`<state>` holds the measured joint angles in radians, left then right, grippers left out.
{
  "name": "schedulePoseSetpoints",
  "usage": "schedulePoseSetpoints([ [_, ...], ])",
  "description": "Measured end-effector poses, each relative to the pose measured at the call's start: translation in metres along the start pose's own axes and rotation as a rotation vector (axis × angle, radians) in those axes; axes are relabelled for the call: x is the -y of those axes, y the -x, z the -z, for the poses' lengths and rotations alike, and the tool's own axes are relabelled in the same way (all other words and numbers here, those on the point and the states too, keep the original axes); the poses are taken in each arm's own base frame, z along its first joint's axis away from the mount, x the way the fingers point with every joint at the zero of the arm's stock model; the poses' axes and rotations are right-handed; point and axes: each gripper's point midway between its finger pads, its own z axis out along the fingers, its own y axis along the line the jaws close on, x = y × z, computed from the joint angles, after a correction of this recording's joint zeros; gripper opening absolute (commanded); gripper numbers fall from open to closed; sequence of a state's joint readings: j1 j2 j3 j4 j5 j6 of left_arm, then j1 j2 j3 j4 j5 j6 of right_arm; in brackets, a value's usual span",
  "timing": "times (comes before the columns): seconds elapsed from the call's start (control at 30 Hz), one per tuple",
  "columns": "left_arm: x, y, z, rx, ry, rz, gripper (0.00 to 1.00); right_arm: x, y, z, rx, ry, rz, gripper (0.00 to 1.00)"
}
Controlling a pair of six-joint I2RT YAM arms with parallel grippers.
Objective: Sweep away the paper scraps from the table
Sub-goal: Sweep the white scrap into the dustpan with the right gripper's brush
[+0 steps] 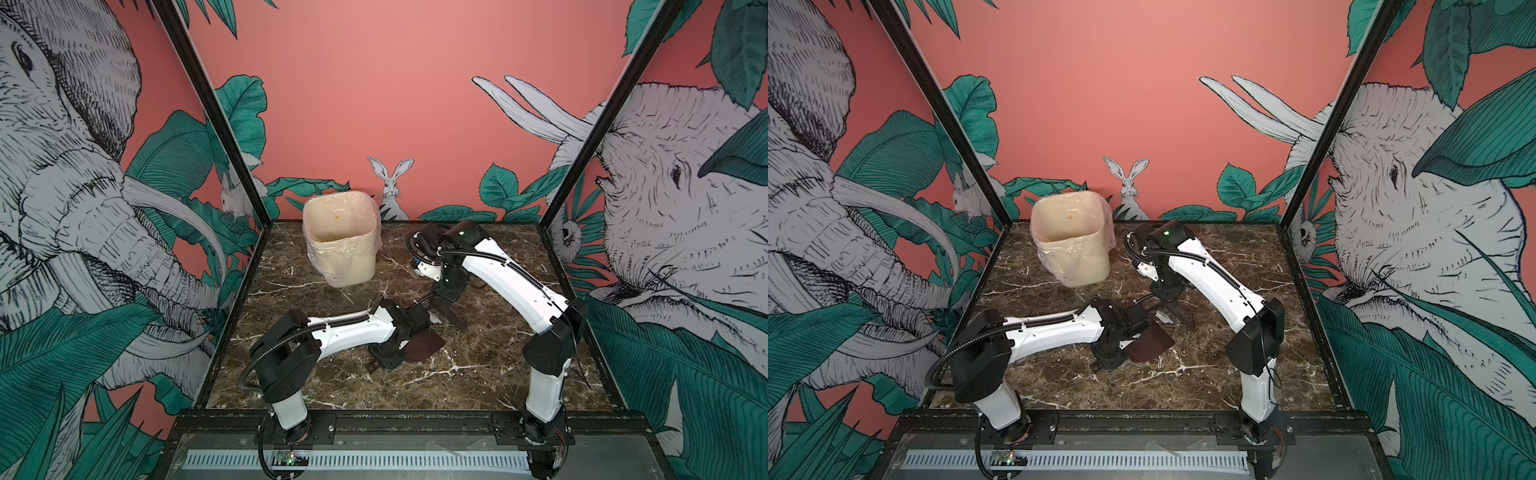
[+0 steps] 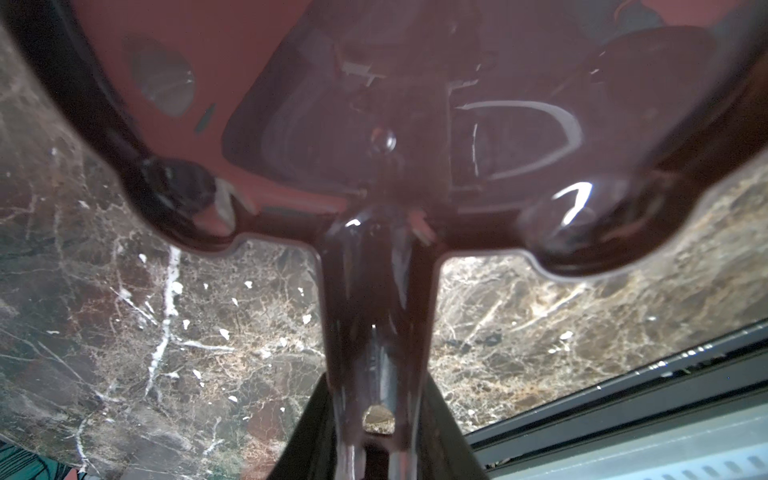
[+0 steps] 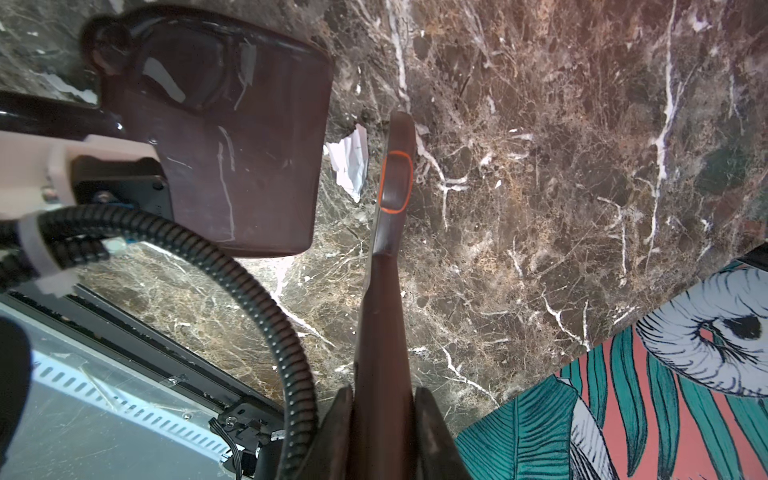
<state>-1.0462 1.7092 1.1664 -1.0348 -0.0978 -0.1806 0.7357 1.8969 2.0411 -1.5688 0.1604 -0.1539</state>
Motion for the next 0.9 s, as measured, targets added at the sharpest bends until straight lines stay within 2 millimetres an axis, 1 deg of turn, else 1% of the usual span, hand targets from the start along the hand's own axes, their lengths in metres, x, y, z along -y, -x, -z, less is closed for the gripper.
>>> schedulePoseSetpoints([
  [0.23, -0.001, 0.000, 0.000, 0.001, 0.007, -0.005, 0.00, 0.006, -0.006, -0.007, -0.026, 0.005, -0.034, 0.00],
  [0.5, -0.003, 0.002, 0.000, 0.008, 0.017, -0.008, 0.00, -0.007, -0.010, -0.005, -0.020, 0.082, -0.039, 0.00],
  [0.73, -0.003, 0.001, -0.001, 0.006, 0.018, -0.008, 0.00, -0.029, -0.007, 0.010, 0.052, 0.214, -0.046, 0.00],
  [0.8, -0.003, 0.001, -0.001, 0.005, 0.018, -0.008, 0.00, -0.030, -0.008, 0.016, 0.073, 0.222, -0.047, 0.00],
  [0.9, -0.003, 0.001, -0.001, 0.006, 0.019, -0.009, 0.00, -0.027, -0.011, 0.024, 0.094, 0.207, -0.052, 0.00],
])
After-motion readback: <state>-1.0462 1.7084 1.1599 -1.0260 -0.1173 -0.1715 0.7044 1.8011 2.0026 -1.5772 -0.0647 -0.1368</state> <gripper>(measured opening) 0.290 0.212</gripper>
